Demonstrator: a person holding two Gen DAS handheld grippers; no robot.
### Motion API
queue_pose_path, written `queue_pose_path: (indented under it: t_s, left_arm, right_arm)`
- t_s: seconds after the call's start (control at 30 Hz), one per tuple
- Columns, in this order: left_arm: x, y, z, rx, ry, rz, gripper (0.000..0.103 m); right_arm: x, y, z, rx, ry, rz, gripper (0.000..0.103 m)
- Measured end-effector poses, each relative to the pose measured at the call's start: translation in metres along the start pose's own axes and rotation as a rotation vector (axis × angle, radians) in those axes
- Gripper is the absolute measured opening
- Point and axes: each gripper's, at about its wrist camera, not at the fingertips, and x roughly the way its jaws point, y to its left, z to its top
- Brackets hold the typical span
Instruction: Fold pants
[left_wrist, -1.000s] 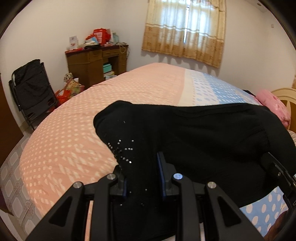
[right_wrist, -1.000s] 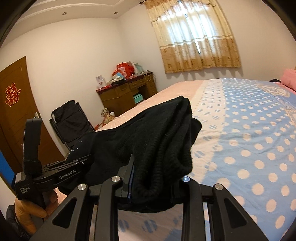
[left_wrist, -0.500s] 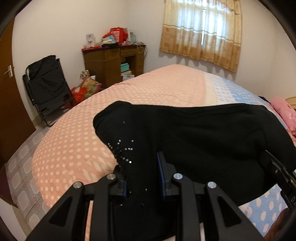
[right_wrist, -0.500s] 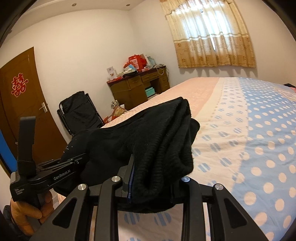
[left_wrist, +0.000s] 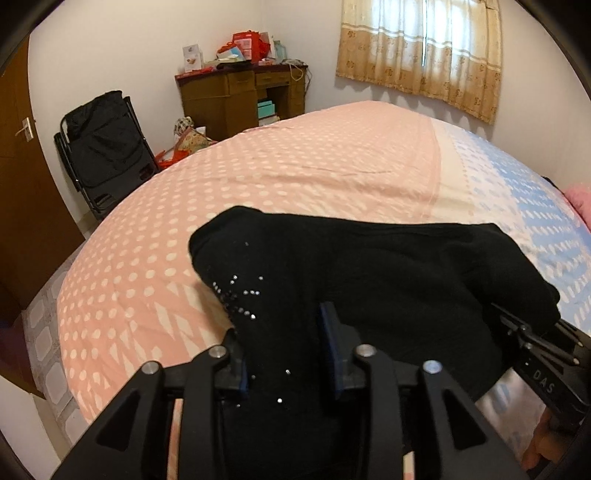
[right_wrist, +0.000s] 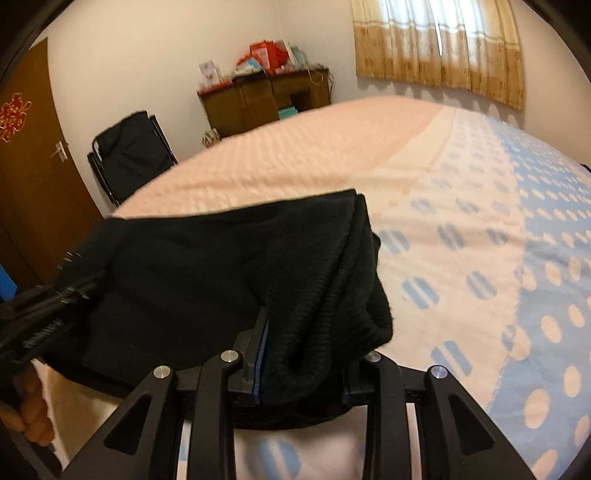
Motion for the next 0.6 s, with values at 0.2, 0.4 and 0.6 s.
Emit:
queue_pose_path:
  t_s: [0.2,0.4,0.6]
  left_arm:
    - [-0.008,0.018,-0.001,-0.005,-0.020,0.103,0.071]
    - [-0.024,0.059,-0.003,-0.056,-0.027,0.151,0.088]
    - [-0.039,0.059,0.012,-0.051,-0.100,0.223,0.086]
  right_arm:
    - [0.004,-0.019,0.000,0.065,0.003,0.022,0.057]
    - [-0.022,-0.032,0.002,0.132,-0.028,0.056,0.059]
    - [-0.086,-0.024,0.008,0.110,-0.238,-0.108,0.059]
